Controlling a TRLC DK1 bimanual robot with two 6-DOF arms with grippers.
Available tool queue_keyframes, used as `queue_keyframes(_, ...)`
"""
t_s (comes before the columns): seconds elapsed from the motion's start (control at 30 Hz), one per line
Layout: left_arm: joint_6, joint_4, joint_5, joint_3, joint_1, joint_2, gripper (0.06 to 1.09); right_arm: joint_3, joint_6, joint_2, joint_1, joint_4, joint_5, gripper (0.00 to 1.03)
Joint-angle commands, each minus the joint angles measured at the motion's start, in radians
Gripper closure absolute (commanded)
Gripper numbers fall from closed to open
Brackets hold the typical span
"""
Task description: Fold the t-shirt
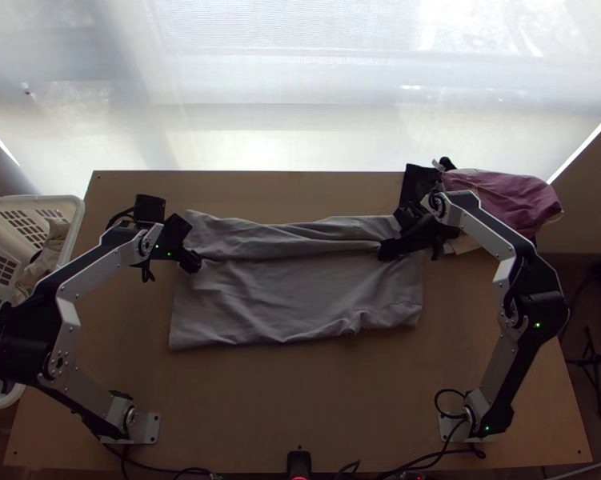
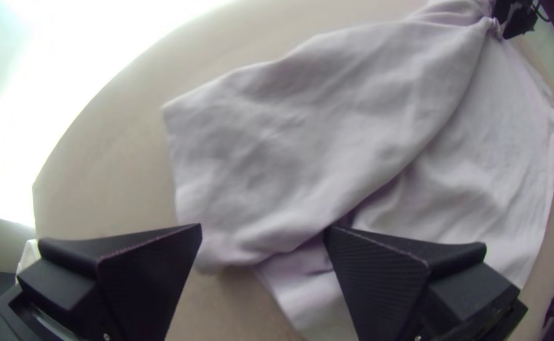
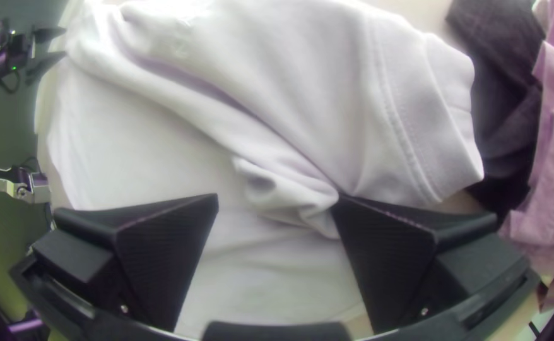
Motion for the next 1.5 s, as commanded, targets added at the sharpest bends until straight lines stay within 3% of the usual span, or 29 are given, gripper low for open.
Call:
queue_keyframes(0.0, -0.031, -0.007, 0.004, 0.022, 0.002, -0.095, 0.10, 0.004, 0.023, -0.068, -0.004, -0.010, -0.001, 0.04)
queue_keyframes(0.2, -0.012, -0.036, 0.004, 0.045, 0.008, -0.111, 0.10, 0.002, 0.037, -0.116, 0.048, -0.011, -0.026, 0.04)
queue_keyframes(0.5, -0.046, -0.128, 0.008, 0.056, -0.030, -0.256, 0.10, 0.087, 0.159, -0.217, 0.124, -0.028, -0.080, 0.04)
queue_keyframes(0.7, -0.006, -0.178, 0.005, -0.073, -0.165, -0.405, 0.10, -0.039, 0.126, -0.354, 0.124, -0.080, -0.073, 0.04)
queue_keyframes(0.93, 0.032, -0.229, -0.024, -0.262, -0.369, -0.628, 0.10, -0.297, 0.038, -0.590, 0.164, -0.103, 0.069, 0.04)
queue_keyframes(1.1, 0.129, -0.171, -0.176, -0.452, -0.521, -0.764, 0.10, -0.478, 0.024, -0.753, 0.334, -0.103, 0.221, 0.04)
queue_keyframes(1.23, 0.147, -0.128, -0.182, -0.550, -0.527, -0.790, 0.11, -0.590, 0.023, -0.831, 0.455, -0.020, 0.364, 0.04)
queue_keyframes(1.47, 0.158, -0.091, -0.205, -0.632, -0.618, -0.844, 0.11, -0.673, 0.034, -0.852, 0.547, 0.039, 0.454, 0.04)
